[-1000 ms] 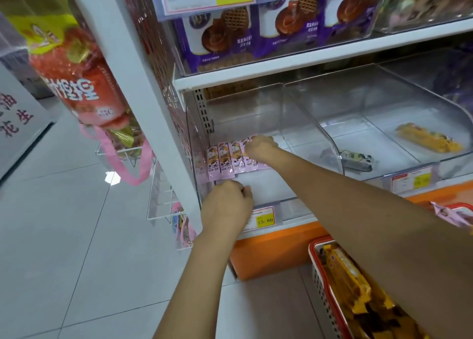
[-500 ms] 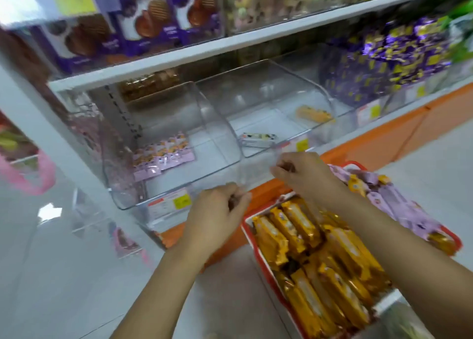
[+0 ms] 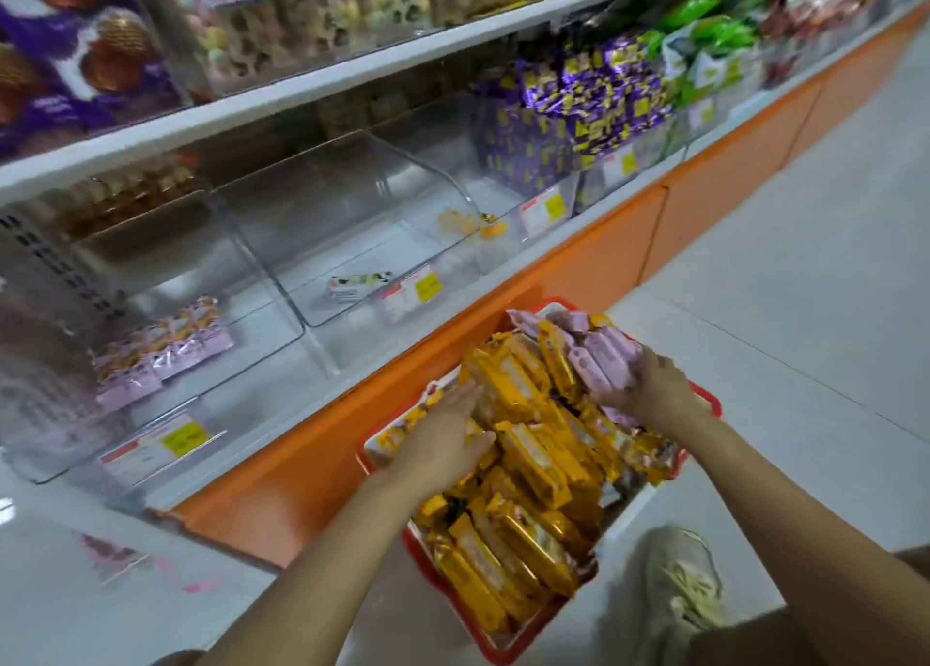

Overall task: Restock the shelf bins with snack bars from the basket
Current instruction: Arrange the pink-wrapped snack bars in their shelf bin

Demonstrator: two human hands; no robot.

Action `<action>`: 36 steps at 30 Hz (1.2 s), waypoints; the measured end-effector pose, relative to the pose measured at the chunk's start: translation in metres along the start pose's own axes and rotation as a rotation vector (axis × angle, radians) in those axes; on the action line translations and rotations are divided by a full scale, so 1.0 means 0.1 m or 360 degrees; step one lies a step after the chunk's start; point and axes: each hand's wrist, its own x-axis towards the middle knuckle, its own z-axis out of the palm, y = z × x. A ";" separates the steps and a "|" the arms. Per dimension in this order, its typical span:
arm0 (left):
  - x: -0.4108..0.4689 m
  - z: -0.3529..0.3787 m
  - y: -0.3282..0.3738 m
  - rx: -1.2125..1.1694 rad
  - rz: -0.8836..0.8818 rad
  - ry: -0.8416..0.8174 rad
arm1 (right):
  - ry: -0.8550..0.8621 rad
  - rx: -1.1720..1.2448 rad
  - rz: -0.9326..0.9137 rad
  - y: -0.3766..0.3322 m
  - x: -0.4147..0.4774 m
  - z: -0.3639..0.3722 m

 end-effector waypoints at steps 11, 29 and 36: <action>0.34 0.12 0.26 0.0127 0.0068 -0.0210 | 0.0379 -0.0402 -0.0081 -0.15 0.04 0.41; -0.19 -0.70 0.49 -0.1952 -0.0138 0.0207 | -0.0218 0.1373 -0.0586 -1.12 -0.89 -0.37; -0.47 -0.97 0.19 -0.2339 -0.0335 0.0390 | -0.0229 0.1711 -0.0714 -1.57 -1.04 -0.40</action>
